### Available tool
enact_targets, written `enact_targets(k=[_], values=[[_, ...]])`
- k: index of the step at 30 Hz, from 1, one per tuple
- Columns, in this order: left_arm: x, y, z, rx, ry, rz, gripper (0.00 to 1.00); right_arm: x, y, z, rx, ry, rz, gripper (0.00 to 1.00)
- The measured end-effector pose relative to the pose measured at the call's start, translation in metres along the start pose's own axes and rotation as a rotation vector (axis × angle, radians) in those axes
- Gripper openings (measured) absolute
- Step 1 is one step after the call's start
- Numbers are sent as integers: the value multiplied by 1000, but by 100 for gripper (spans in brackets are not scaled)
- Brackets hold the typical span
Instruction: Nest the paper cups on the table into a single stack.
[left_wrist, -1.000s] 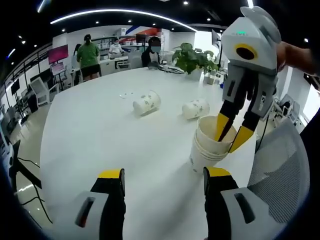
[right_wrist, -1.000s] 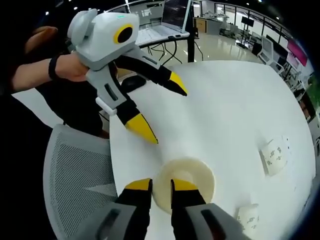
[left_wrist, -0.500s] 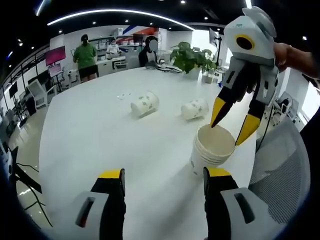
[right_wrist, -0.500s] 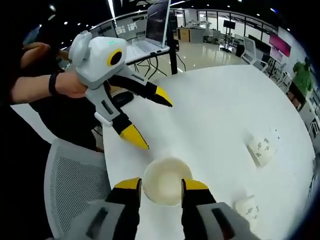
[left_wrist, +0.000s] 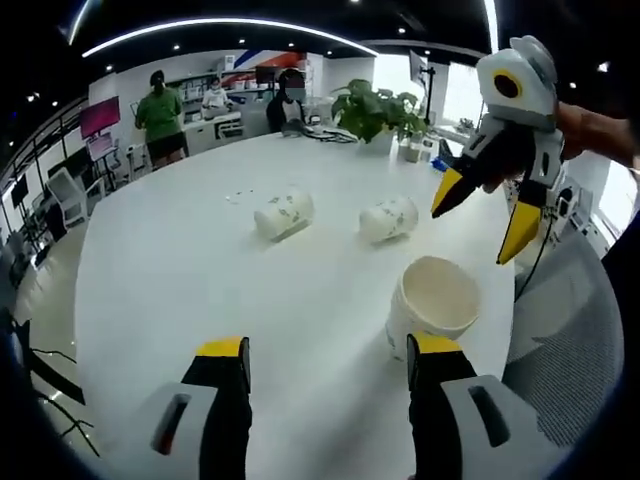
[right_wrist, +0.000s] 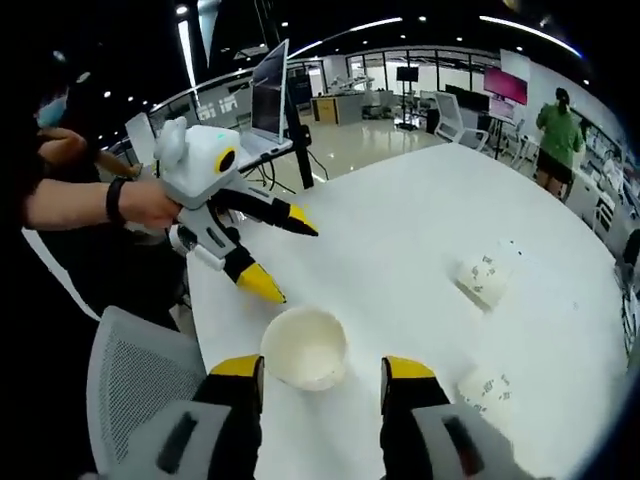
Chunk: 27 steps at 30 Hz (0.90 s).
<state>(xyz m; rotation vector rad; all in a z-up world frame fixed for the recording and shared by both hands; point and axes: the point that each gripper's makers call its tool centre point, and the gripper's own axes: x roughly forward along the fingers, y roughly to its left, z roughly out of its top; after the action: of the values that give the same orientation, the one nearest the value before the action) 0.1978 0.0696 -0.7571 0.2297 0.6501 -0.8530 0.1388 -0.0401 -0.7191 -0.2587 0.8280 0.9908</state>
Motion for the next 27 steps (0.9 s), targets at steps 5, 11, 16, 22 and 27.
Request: enact_targets(k=[5,11,16,22,27], values=[[10,3,9,21,6,-11,62,-8,-13,-9,40,-46,-33,58],[25,5,22,57,15,-32,62,-16,-11,-24,76,-77,-51,62],[37,7,31,93,25,-40,63,-21,-7,-33,101,-86,-64,67],[60,11,49,159,39,-59,63,-28,-6,-44,144,-106,-81,67],[79,17,64,238,55,-61,63,-30,-1,-52,172,-109,-88,67]])
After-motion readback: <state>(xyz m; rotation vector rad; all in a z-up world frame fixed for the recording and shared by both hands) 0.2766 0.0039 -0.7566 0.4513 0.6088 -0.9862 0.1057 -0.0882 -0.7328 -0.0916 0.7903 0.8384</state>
